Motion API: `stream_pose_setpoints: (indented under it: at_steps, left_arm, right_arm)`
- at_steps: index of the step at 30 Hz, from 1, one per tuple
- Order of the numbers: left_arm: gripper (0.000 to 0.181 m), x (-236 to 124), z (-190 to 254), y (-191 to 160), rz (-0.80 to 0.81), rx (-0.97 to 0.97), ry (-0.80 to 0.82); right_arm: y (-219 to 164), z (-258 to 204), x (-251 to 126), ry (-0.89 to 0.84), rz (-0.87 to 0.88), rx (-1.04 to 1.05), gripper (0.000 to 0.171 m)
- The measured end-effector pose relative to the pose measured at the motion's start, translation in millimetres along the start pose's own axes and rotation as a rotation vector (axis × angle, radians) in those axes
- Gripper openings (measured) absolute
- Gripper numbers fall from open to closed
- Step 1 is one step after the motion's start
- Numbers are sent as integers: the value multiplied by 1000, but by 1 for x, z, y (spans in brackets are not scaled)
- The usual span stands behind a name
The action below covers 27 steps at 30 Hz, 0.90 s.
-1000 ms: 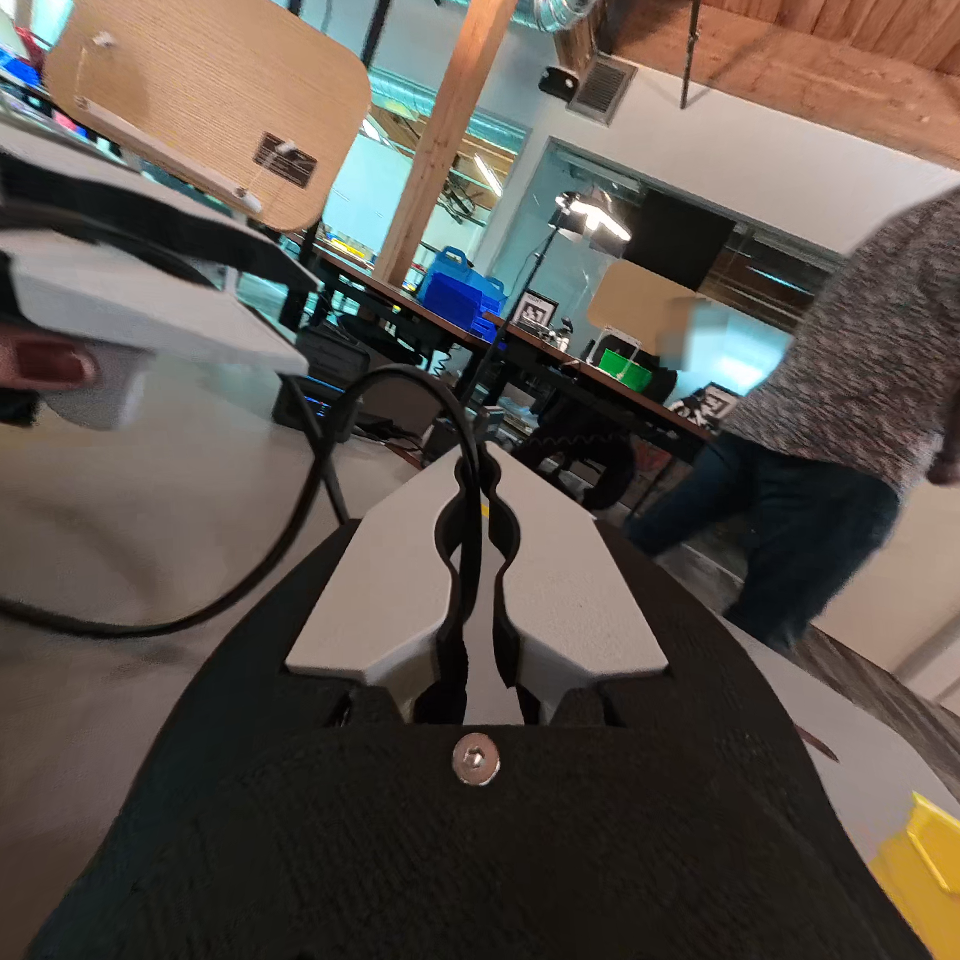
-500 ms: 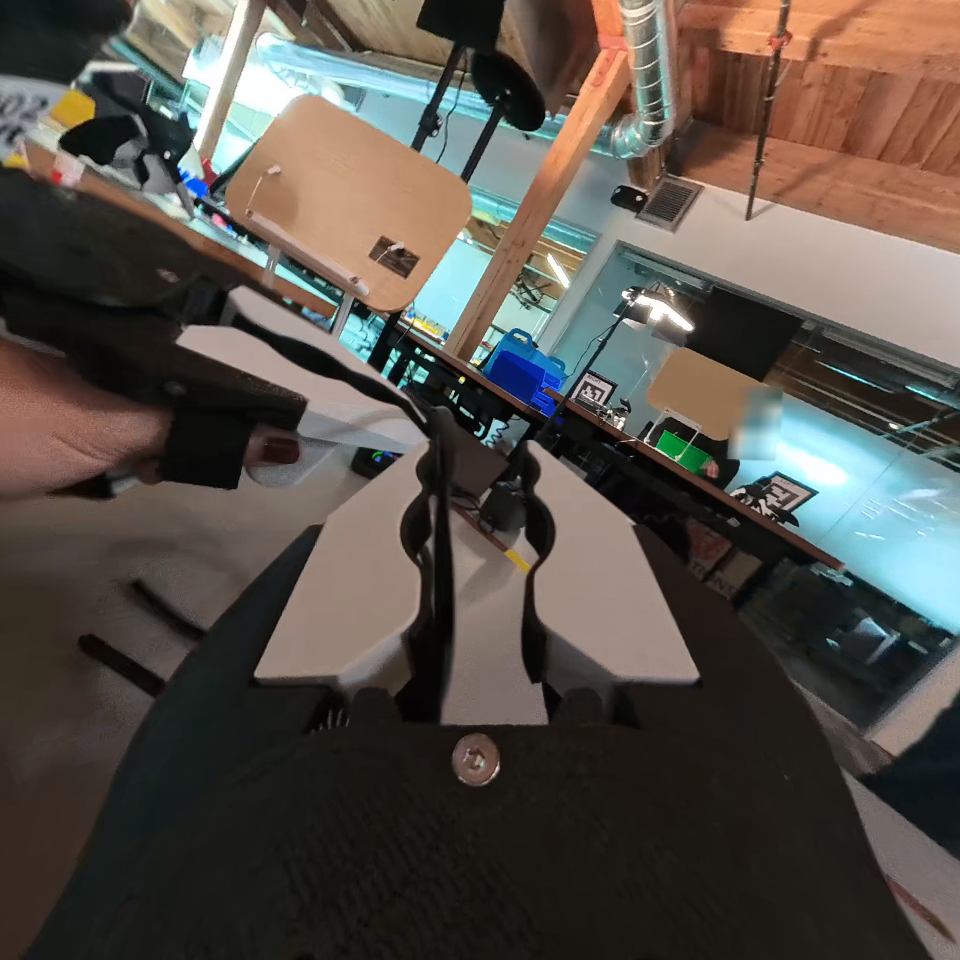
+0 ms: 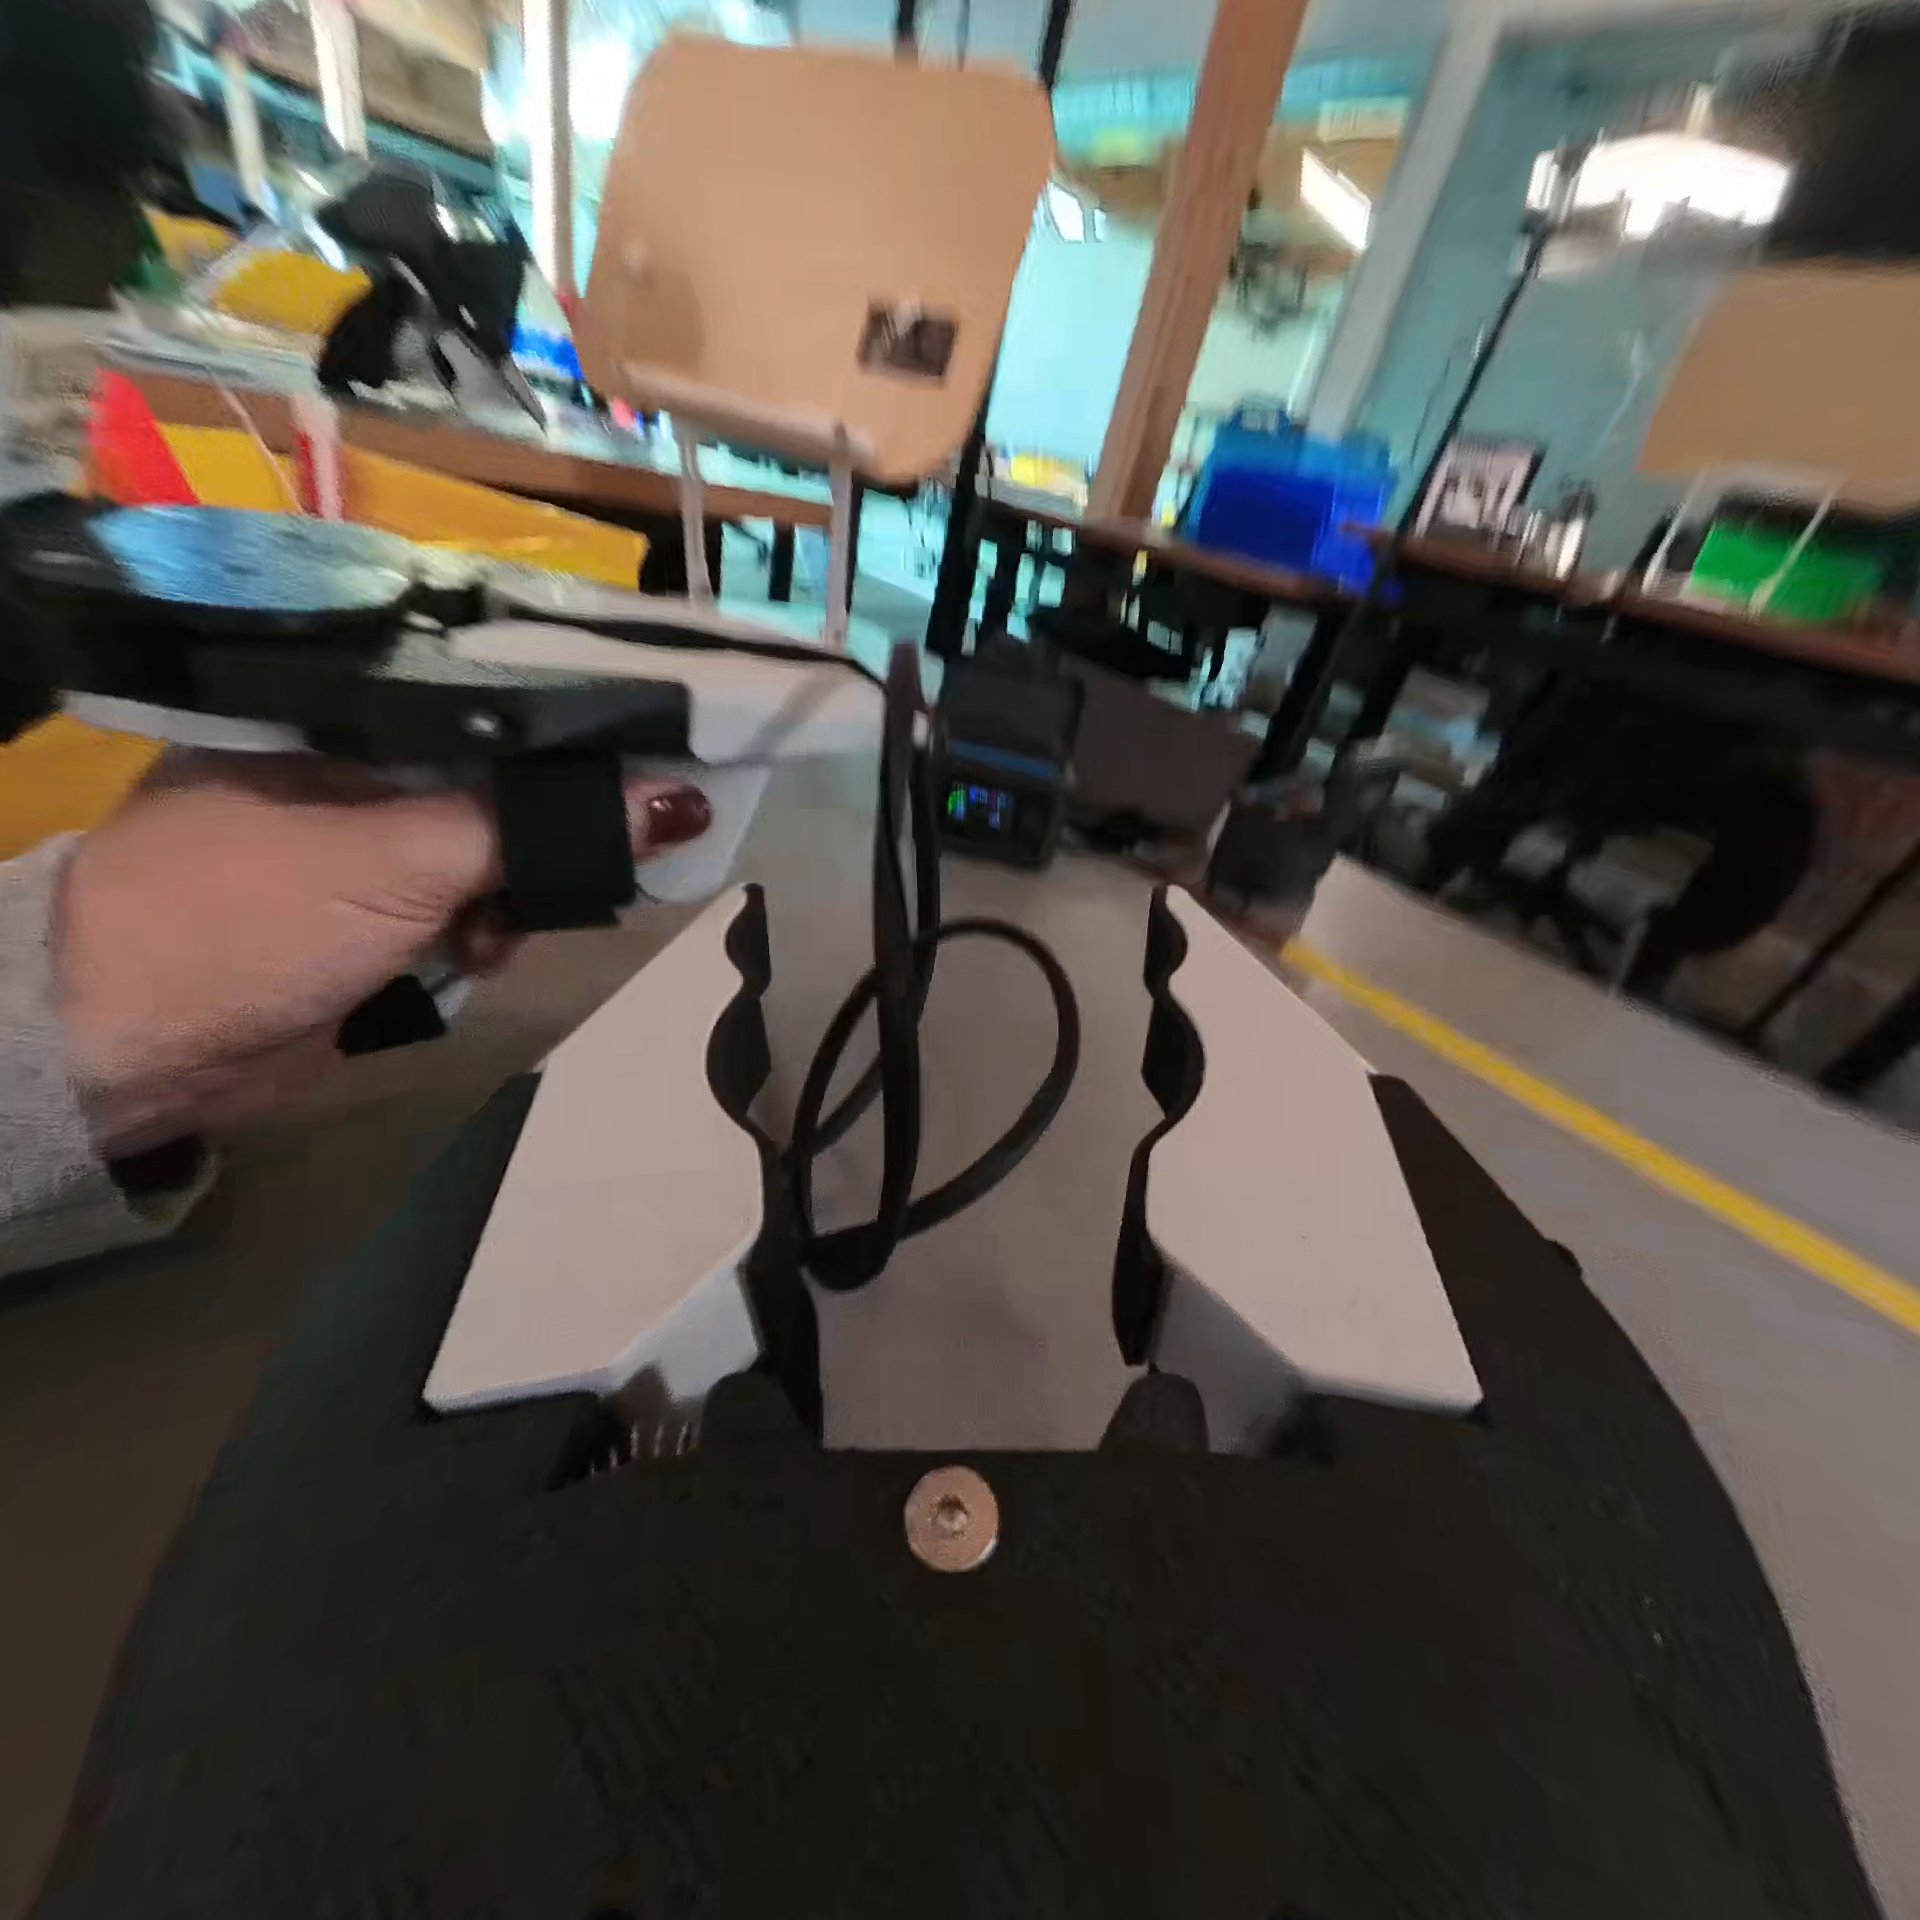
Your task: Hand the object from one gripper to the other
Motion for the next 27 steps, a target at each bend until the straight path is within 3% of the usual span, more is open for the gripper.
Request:
stream_pose_setpoints:
  at_steps: [5, 10, 12, 13, 15, 18, 22, 24, 27]
  left_arm:
    - [2, 0, 3, 0, 6, 15, -32]
    - [2, 0, 11, 2, 40, 31, -128]
    - [2, 0, 12, 2, 43, 40, -141]
    - [3, -1, 13, 3, 45, 48, -151]
    - [8, -1, 13, 4, 32, 71, -180]
    - [58, 2, 10, 5, -6, 97, -171]
    - [92, 6, 3, 2, -80, 182, -107]
    - [99, 6, 6, 1, -77, 227, -116]
    - [91, 6, 23, -2, -65, 363, -156]
  right_arm:
    - [-25, 6, 13, 85, -257, 282, 76]
    - [-37, 6, 14, 174, -382, 420, 45]
    - [-39, 6, 14, 188, -406, 434, 9]
    - [-39, 8, 13, 169, -392, 431, 6]
    - [-37, 15, 9, 92, -364, 385, 4]
    - [-34, 32, -2, -46, -317, 304, 4]
    - [-28, 54, -21, -282, -257, 131, 4]
    - [-23, 58, -28, -354, -224, -20, 4]
    - [-13, 49, -29, -326, -155, -202, 4]
Point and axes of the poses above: each gripper's, where its closed fingertips meet, x out along the fingers, y out of its top, z = x × y across the jaws, the point moved 9 cm from there along -x, back along the fingers, and after that the axes turned 13 degrees about -x, right-handed, at the moved point
